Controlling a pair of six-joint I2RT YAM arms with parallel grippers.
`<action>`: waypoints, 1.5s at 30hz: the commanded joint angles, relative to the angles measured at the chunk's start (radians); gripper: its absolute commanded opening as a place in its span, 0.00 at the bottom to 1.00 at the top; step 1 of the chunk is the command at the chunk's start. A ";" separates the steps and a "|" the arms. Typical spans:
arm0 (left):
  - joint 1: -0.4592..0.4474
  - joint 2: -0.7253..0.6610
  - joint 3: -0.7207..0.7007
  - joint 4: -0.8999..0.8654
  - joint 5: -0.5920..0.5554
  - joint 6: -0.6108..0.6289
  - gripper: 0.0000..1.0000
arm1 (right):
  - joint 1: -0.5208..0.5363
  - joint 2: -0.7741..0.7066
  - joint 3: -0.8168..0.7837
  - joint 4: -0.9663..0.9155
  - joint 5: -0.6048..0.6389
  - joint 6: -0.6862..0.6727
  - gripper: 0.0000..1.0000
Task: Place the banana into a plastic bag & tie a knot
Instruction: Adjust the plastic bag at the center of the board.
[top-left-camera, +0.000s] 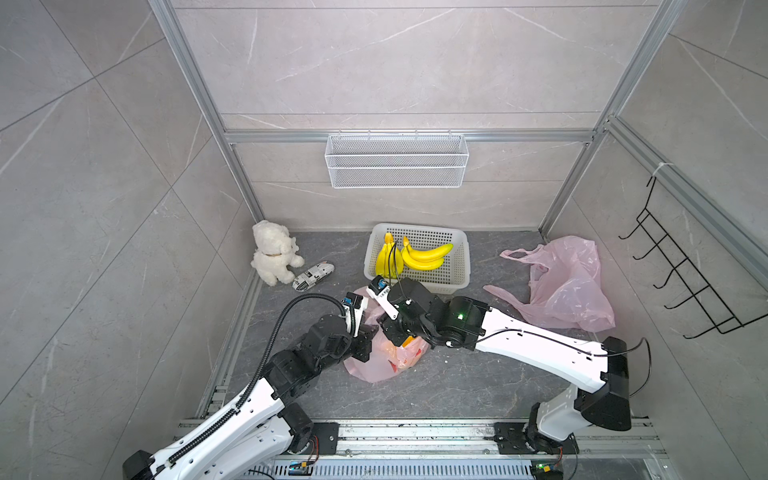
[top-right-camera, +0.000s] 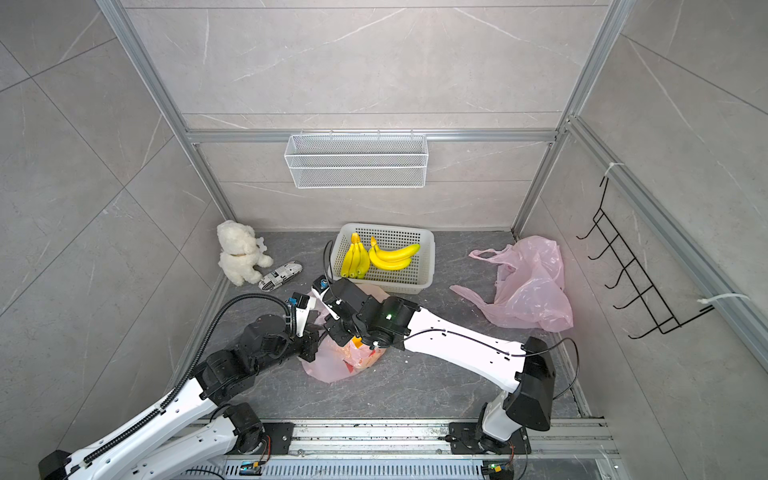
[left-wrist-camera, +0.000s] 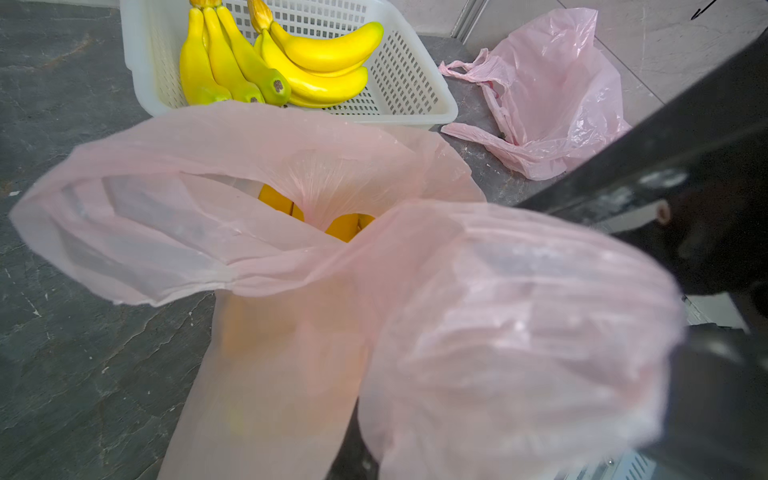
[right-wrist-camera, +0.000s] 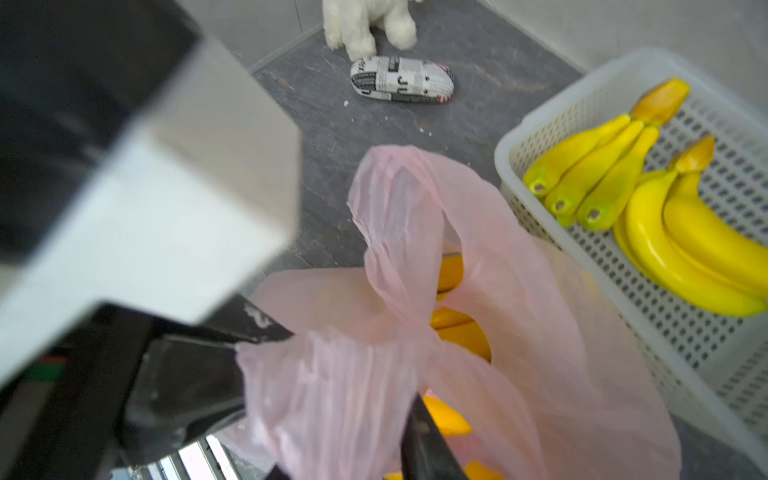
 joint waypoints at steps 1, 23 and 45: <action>0.000 0.000 0.047 0.043 -0.011 0.025 0.00 | -0.026 -0.114 -0.111 0.090 -0.013 -0.072 0.43; 0.001 -0.008 0.059 0.001 0.057 0.043 0.00 | -0.064 -0.286 -0.587 0.687 0.113 -0.344 0.59; 0.030 -0.014 0.059 -0.039 0.012 0.038 0.00 | -0.091 -0.378 -0.618 0.665 0.139 -0.349 0.00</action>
